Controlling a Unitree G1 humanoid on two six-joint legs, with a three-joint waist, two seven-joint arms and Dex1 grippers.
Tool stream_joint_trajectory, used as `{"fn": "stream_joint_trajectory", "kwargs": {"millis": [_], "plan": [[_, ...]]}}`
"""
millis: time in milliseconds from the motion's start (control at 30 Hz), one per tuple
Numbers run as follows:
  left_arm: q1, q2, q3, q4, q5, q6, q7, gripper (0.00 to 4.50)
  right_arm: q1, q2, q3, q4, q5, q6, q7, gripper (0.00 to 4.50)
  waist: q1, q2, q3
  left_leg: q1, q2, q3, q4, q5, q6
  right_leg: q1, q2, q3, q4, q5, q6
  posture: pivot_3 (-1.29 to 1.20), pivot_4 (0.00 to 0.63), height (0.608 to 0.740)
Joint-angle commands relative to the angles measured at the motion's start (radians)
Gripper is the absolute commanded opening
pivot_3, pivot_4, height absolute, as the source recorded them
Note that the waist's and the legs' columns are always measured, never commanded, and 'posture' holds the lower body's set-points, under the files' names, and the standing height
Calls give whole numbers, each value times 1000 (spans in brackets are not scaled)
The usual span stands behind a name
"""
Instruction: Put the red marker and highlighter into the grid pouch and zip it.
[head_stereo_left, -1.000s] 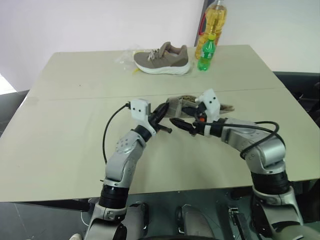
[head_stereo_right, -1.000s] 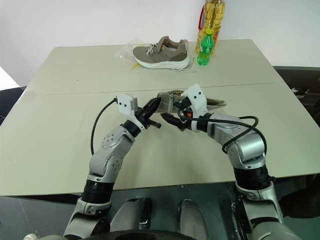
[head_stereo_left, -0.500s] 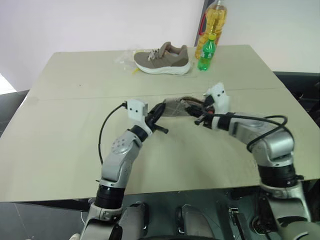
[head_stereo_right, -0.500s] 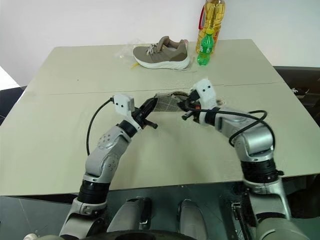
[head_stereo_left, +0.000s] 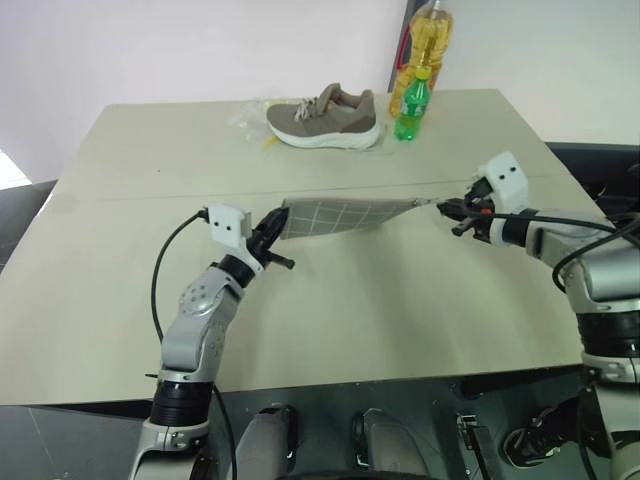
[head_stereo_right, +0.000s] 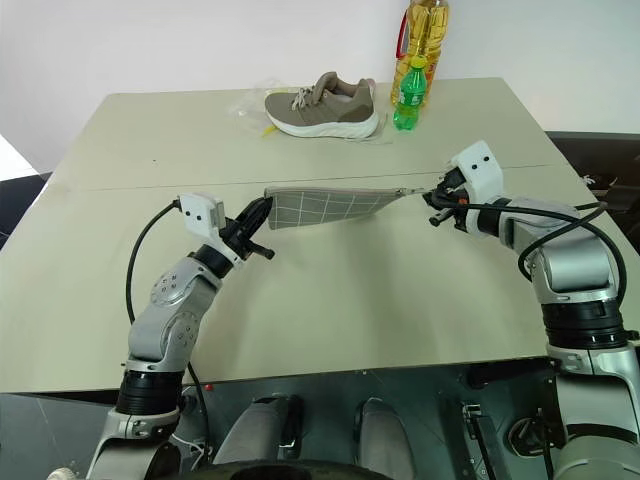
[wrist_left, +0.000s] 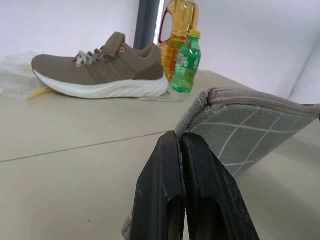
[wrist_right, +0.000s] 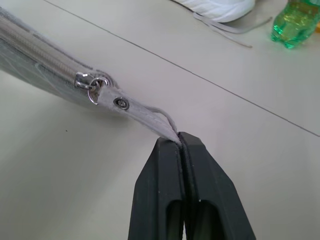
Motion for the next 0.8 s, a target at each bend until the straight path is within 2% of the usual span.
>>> {"fn": "stream_joint_trajectory", "kwargs": {"millis": [33, 67, 167, 267, 367, 567, 667, 800], "plan": [[30, 20, 10, -88, -28, 4, -23, 0, 13, -18, -25, -34, 18, -22, 55, 915, 0, 0, 0, 0, 0, 0, 0, 0, 0, 0, 0, 0, 0, 0, 0, 0, 150, 731], [42, 26, 3, -102, -35, 13, -31, 0, 18, -19, -27, -39, 29, -16, 73, 1381, 0, 0, 0, 0, 0, 0, 0, 0, 0, 0, 0, 0, 0, 0, 0, 0, 150, 731], [102, 51, 4, -167, -82, 71, -52, 991, 52, -49, -28, -83, 62, -26, 169, 2972, 0, 0, 0, 0, 0, 0, 0, 0, 0, 0, -1, 0, 0, 0, 0, 0, 150, 731], [164, 90, 11, -238, -142, 148, -75, 2525, 84, -90, -28, -109, 78, -39, 244, 4496, 0, 0, 0, 0, 0, 0, -1, 0, 0, 0, -1, 0, -1, 0, -1, 0, 150, 731], [239, 137, 47, -291, -194, 217, -80, 4014, 114, -112, -46, -99, 75, -75, 278, 4500, 0, 0, 0, 0, 0, 0, 0, 0, 0, 0, -1, 0, -2, -2, -4, 0, 150, 731], [398, 219, 161, -319, -205, 221, -81, 4014, 126, -69, -116, 26, 59, -191, 242, 4500, -1, 0, 0, 0, 1, 0, -1, 0, 0, -1, -2, 0, -2, -3, -5, 0, 150, 731], [435, 230, 242, -268, -151, 156, -45, 4014, 119, -23, -165, 103, 70, -229, 201, 4500, 1, 0, 0, 0, 1, 0, -1, 0, 0, 0, -2, 0, -4, -4, -8, 0, 150, 731], [466, 239, 310, -171, -69, 60, -8, 4014, 159, -6, -163, 156, 41, -291, 196, 4500, 2, 1, 0, 0, 0, 0, -1, 0, -1, 0, -3, 0, -5, -4, -8, 0, 150, 731]]}}
